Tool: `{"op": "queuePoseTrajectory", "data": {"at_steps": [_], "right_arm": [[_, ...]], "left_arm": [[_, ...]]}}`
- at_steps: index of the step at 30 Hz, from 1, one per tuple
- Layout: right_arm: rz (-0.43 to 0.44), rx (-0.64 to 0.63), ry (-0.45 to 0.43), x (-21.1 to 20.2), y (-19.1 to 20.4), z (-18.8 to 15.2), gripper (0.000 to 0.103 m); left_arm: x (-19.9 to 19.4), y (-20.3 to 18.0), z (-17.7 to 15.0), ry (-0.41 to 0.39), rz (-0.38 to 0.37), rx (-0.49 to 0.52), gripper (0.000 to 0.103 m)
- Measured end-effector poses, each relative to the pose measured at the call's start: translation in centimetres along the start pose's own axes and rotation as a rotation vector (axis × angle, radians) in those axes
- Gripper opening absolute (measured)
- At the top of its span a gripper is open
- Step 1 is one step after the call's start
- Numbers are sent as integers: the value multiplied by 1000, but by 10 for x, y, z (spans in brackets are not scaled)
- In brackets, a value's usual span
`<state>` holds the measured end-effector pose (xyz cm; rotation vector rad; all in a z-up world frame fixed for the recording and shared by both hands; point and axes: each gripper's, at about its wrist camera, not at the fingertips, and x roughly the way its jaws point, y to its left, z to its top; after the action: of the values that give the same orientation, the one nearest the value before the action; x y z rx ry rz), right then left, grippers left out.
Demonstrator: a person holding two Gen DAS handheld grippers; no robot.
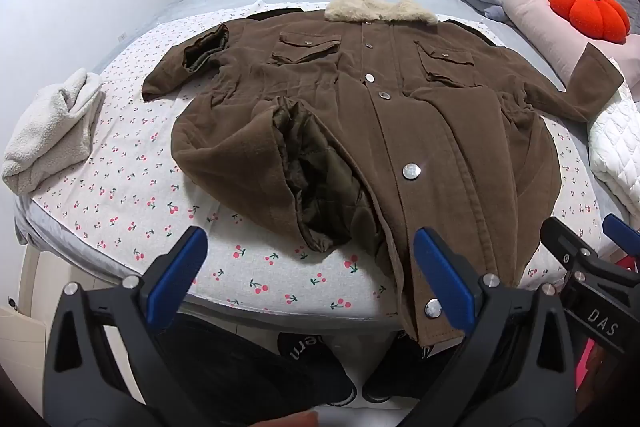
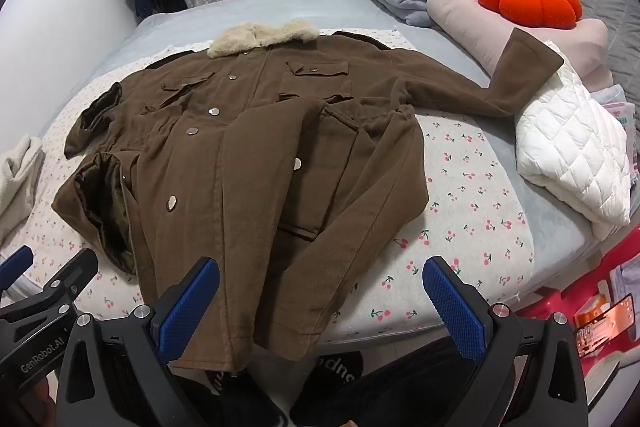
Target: Fold large clothes
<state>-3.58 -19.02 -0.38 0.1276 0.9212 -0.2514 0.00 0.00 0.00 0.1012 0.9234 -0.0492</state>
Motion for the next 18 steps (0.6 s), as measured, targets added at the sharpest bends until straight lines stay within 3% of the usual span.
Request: {"op": "queuePoseTrajectory", "data": {"at_steps": [18], "right_arm": [[1,1,5,1,1,0,103]], "left_arm": [[1,1,0,8,1,0,102]]}}
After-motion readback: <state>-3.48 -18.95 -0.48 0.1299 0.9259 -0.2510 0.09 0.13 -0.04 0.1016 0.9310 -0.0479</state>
